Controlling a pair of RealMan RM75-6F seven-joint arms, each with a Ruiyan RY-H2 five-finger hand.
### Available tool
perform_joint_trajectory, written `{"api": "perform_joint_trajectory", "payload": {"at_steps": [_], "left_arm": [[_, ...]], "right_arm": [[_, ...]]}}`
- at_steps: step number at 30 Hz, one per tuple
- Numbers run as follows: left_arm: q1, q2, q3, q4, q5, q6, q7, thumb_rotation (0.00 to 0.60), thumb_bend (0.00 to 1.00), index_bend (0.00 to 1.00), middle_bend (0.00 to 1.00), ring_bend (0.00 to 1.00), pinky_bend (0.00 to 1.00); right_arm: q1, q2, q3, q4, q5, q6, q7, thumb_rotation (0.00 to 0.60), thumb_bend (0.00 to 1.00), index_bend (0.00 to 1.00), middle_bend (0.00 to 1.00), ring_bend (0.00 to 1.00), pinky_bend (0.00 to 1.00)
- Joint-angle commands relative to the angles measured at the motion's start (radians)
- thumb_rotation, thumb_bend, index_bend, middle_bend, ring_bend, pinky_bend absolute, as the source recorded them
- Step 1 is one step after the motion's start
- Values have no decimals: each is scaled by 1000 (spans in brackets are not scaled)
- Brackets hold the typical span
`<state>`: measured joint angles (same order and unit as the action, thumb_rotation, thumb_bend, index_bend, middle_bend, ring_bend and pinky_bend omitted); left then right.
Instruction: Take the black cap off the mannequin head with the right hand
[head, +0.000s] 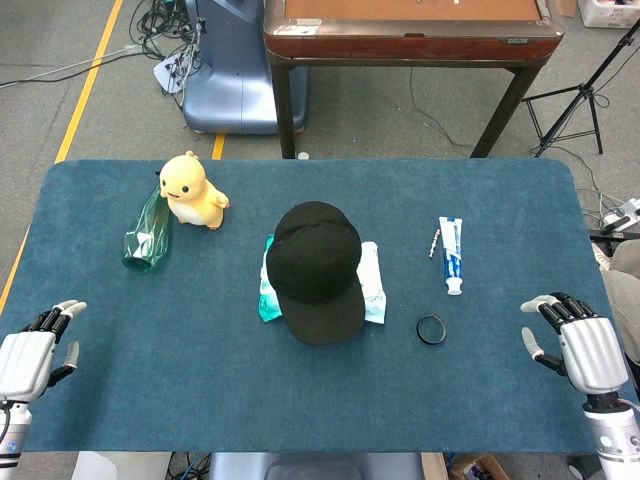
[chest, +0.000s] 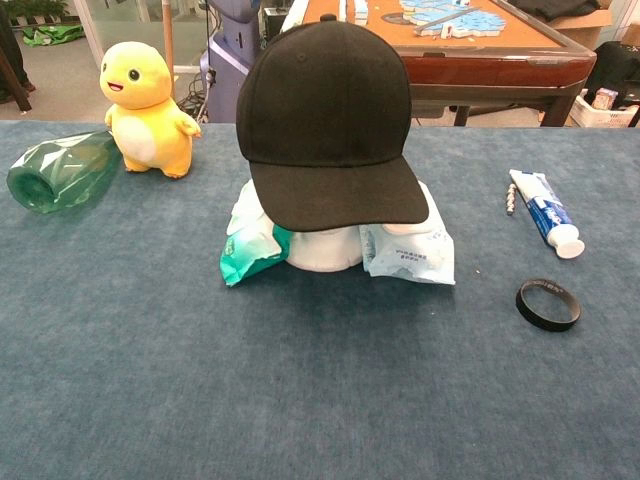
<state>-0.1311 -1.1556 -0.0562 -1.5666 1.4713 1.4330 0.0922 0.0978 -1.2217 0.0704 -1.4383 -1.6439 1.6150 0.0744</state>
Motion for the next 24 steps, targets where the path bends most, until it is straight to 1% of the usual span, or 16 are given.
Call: {"api": "perform_joint_trajectory", "payload": {"at_steps": [1,7,9,11,13,14,18,21,24], "left_arm": [[3,1,5,-2,15,12,-14,600,506,201,204,249,474],[9,-6,8,0,4,14,-4,600,506,193,205,249,474],[9,-11,6,4,7,21,-4,600,506,156,205,249,474],[10,-15,6,9,6,23,-8,600,506,107,205,249,474],[10,-14,9,10,6,19,-13,600,505,73,205,249,474],[11,-13,12,11,10,19,-14,600,505,60,206,249,474],[20,-10,18,5,30,42,-25,600,505,54,206,249,474],[22,-8,18,7,32,46,-39,600,505,54,206,249,474],[20,-11,15,11,28,43,-39,600,505,54,206,249,474]], "right_arm": [[-1,0,-6,-6,-15,9,-5,600,399,405,420,311,424],[10,-3,-15,-5,-53,18,2,600,398,419,429,311,424],[12,-12,-17,-1,-69,31,0,600,398,447,454,318,424],[13,-30,-18,6,-90,49,-11,600,387,467,498,347,442],[15,-48,-18,16,-115,66,-40,600,346,476,542,383,503],[19,-60,-19,22,-135,75,-71,600,297,481,576,413,566],[42,-85,-19,13,-193,74,-174,600,124,489,702,532,739],[73,-97,-20,-15,-242,44,-264,600,48,537,813,644,802],[105,-117,-14,-36,-278,12,-332,600,3,577,880,712,832]]}}
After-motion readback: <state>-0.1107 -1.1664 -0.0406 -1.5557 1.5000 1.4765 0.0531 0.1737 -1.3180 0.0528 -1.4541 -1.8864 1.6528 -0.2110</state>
